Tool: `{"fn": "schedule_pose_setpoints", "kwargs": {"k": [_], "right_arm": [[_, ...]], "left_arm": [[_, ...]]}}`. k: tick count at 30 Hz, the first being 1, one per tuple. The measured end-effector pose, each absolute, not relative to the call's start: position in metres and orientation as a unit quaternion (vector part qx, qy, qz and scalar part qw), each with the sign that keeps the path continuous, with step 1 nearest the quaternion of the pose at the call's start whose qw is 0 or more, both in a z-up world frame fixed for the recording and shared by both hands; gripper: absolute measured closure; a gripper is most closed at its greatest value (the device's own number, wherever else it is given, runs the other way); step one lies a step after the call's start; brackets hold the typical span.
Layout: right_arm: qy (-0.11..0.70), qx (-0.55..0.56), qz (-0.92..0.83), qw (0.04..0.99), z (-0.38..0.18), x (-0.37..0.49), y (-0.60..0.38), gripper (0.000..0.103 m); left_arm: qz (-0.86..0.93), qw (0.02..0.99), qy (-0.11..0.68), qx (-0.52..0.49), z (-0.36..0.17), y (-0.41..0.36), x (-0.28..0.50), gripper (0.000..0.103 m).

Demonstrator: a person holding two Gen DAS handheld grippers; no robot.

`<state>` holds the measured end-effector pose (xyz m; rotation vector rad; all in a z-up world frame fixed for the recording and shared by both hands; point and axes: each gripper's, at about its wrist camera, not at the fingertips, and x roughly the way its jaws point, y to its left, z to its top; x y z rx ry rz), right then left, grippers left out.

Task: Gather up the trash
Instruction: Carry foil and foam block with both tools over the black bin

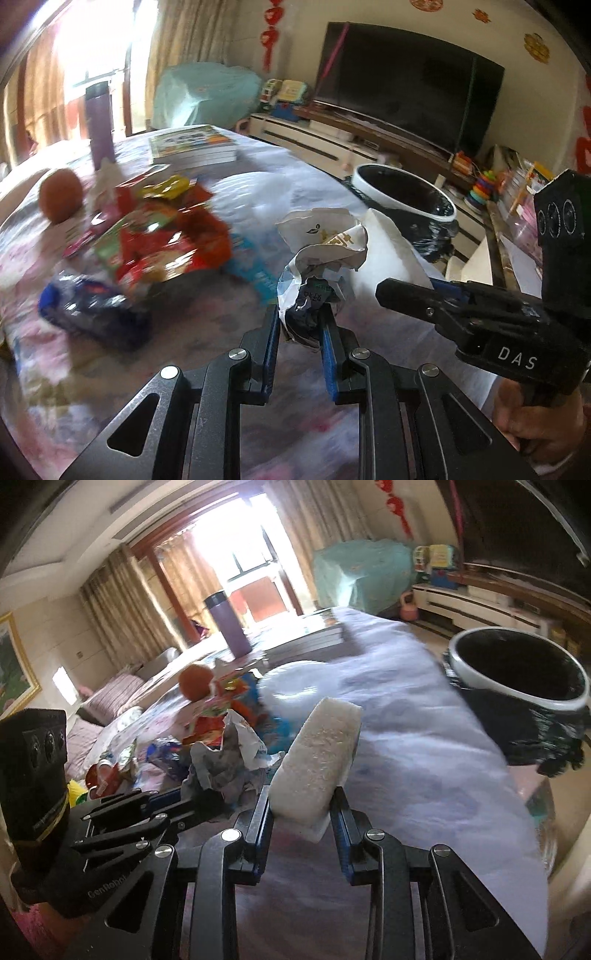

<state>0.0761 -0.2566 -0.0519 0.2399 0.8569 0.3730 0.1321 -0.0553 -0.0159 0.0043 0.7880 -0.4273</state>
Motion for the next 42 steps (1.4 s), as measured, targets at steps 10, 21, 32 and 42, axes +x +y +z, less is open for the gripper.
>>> {"fn": "schedule_pose_setpoints", "kwargs": {"k": [10,21,32,42], "right_arm": [[0.406,0.126,0.143,0.894,-0.050,0.078,-0.301,0.073],[0.401,0.139,0.107,0.899,-0.046,0.088,-0.344,0.073],[0.392,0.148,0.065,0.906,-0.035,0.107,-0.387,0.073],[0.388,0.151,0.043,0.908,-0.027,0.139,-0.420,0.072]], "left_arm": [[-0.231,0.893,0.387,0.019,-0.020,-0.099,0.169,0.083],[-0.255,0.885,0.389,0.031,-0.020,-0.144,0.207,0.083],[-0.274,0.878,0.390,0.044,-0.019,-0.188,0.250,0.083],[-0.280,0.873,0.396,0.048,-0.014,-0.226,0.302,0.083]]}}
